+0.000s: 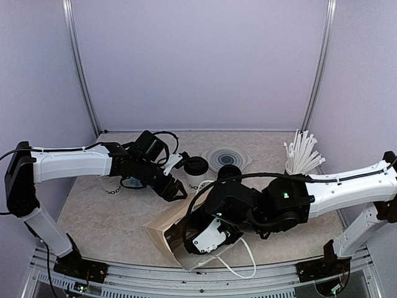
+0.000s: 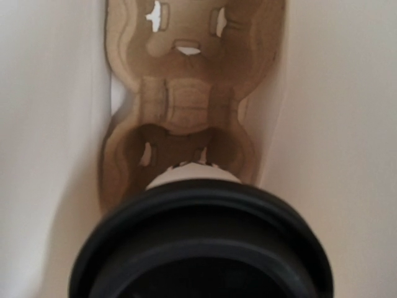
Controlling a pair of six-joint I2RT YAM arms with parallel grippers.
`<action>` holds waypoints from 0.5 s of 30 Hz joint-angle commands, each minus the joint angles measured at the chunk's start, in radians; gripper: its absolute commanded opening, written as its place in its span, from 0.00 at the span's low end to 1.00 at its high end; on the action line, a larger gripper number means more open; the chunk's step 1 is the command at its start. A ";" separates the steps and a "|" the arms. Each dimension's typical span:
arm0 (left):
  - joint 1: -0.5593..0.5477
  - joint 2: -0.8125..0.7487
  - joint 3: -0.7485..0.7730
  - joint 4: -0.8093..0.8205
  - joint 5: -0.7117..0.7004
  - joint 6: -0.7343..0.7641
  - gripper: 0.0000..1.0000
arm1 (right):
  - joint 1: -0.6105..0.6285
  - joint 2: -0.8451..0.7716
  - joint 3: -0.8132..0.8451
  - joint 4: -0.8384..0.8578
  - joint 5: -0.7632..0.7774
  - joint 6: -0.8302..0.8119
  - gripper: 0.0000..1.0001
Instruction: Pack the takeout coffee
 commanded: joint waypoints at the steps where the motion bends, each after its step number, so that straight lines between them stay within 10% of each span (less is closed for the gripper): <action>1: 0.027 -0.013 -0.018 0.002 -0.009 0.010 0.74 | -0.024 0.007 -0.020 0.039 -0.009 0.007 0.48; 15: 0.045 0.060 0.029 -0.095 0.005 -0.016 0.73 | -0.053 0.017 -0.031 0.073 -0.046 -0.001 0.47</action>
